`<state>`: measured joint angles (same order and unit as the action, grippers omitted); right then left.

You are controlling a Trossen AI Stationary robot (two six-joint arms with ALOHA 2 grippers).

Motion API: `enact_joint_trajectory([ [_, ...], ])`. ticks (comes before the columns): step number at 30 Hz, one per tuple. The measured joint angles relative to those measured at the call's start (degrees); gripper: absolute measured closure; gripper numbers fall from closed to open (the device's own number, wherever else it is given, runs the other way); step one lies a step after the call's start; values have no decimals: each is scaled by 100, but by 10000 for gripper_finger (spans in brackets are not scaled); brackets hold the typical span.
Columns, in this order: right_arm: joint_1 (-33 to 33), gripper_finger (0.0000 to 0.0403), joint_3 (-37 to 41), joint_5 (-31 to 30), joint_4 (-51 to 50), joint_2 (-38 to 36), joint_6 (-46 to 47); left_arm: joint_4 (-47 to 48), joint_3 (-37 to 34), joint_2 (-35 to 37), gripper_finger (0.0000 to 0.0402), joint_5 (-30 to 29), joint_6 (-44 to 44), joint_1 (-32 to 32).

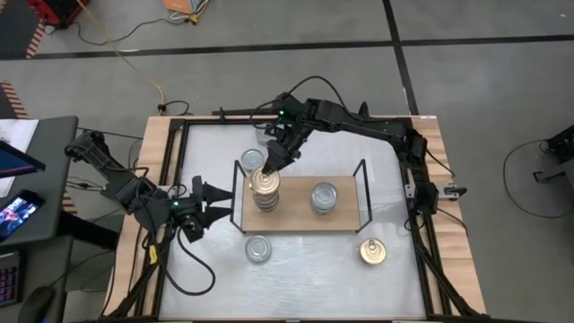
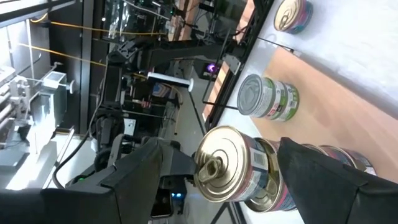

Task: Stack canned seafood by type on shelf
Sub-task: Stack the blue tuna can on top of the blue tuna can on the shelf

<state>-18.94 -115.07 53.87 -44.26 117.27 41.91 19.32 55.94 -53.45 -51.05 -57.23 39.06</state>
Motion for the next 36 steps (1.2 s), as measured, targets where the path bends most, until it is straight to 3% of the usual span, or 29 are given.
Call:
enact_joint_trajectory([
  [11, 88, 53, 0, -788, 247, 2, 587, -214, 2, -2, 100, 259, -56, -226],
  [18, 127, 53, 0, -753, 275, 2, 616, -215, 2, -2, 100, 282, 29, -273],
  [22, 13, 53, 0, -399, 216, 2, 557, -240, 2, -2, 100, 282, 124, -273],
  [31, -607, 53, 2, -480, -425, -265, -561, -430, 2, 5, 100, 74, 947, -283],
  [34, -829, 53, 2, -693, -787, -400, -1263, -298, 2, 83, 100, 393, 1471, -435],
  [36, -956, 53, 2, -1150, -1216, -525, -1815, -49, 2, 162, 100, 735, 1895, -655],
])
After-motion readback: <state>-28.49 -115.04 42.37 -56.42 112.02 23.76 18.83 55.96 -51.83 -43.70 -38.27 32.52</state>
